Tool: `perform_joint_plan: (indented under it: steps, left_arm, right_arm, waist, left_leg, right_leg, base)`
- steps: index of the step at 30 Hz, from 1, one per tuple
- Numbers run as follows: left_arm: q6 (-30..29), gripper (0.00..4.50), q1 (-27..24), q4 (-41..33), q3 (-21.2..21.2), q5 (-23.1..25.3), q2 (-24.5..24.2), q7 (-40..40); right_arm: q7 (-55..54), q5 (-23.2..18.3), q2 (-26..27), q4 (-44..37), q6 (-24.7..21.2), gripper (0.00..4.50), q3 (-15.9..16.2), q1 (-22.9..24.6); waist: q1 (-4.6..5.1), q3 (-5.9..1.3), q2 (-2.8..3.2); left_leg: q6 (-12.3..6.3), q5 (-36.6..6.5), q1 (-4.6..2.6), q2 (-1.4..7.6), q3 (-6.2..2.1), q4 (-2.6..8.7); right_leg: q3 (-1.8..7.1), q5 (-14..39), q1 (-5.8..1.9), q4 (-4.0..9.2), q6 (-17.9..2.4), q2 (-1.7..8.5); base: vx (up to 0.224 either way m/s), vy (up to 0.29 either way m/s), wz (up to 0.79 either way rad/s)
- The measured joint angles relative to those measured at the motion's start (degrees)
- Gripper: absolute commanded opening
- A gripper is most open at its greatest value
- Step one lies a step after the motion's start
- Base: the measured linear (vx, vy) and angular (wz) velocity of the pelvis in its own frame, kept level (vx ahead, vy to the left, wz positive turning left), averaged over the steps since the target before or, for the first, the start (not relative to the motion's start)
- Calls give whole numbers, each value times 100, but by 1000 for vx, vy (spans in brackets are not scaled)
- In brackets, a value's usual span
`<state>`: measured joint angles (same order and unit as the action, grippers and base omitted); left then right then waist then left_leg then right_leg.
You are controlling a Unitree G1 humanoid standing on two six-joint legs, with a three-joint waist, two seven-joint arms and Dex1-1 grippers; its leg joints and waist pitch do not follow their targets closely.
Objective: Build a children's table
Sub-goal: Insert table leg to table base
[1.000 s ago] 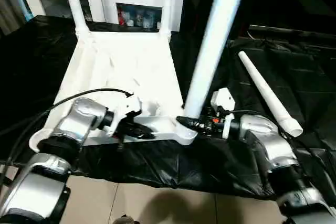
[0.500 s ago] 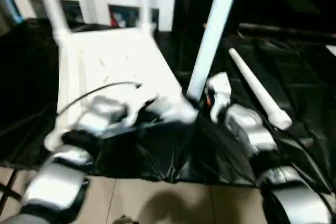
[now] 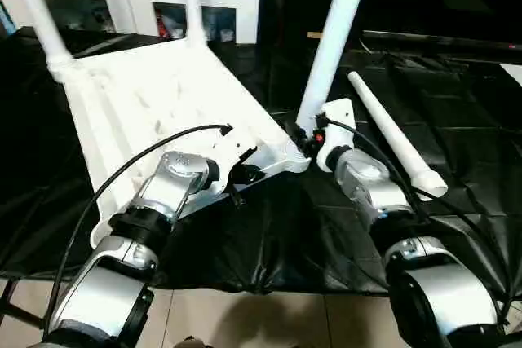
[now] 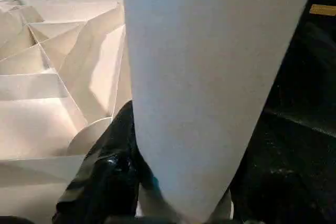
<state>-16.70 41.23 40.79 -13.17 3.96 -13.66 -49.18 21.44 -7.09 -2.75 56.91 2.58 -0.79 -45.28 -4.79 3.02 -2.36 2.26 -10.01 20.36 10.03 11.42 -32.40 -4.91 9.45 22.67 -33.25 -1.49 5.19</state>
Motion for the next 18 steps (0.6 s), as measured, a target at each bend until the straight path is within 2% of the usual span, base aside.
perform_joint_plan:
  steps: [4,5,7,8,9,10,13,18]
  left_arm:
    - [15,0,-56,-95,-9,0,-114,-60]
    - [15,0,-82,-139,-8,0,-136,-62]
    - [19,0,-148,-241,-5,0,-184,-73]
    - [31,0,-167,-270,-5,0,-197,-80]
    - [47,0,-197,-309,0,0,-216,-85]
    - [64,0,-211,-338,2,0,-223,-101]
    - [213,0,-312,-452,24,-47,-363,-407]
    - [365,0,-354,-500,33,-91,-522,-717]
  right_arm:
    - [-81,21,102,105,44,187,0,-73]
    - [-95,22,125,152,80,222,-1,-94]
    - [-96,18,165,235,197,222,-10,-114]
    - [-87,-4,193,256,216,246,-33,-113]
    - [-87,-5,213,266,246,246,-56,-111]
    - [-65,-10,220,305,247,264,-71,-114]
    - [133,-39,258,447,312,277,-153,-56]
    - [464,-85,257,489,336,322,-164,-27]
  waist:
    - [50,-1,-4]
    - [66,-1,-4]
    - [99,-1,-4]
    - [109,-1,-3]
    - [119,0,-3]
    - [122,0,-3]
    - [105,7,7]
    - [80,10,12]
  left_leg:
    - [8,0,-8,0,0,4]
    - [10,-1,-9,0,0,4]
    - [11,-1,-9,0,0,6]
    - [11,-1,-8,0,0,8]
    - [12,-2,-5,0,1,9]
    - [12,-2,-1,0,1,9]
    - [17,-5,24,0,2,13]
    - [20,-7,58,0,3,8]
  right_leg:
    - [0,16,3,0,26,0]
    - [0,16,3,0,26,0]
    - [0,15,6,0,26,0]
    - [0,16,7,1,26,0]
    - [0,15,11,1,25,0]
    - [0,8,13,1,14,0]
    - [-1,3,35,1,4,0]
    - [-5,3,59,0,4,0]
  base:
    - [0,0,0]
    - [0,0,0]
    - [0,0,0]
    - [0,0,0]
    - [0,0,0]
    - [0,0,0]
    - [0,0,0]
    - [0,0,0]
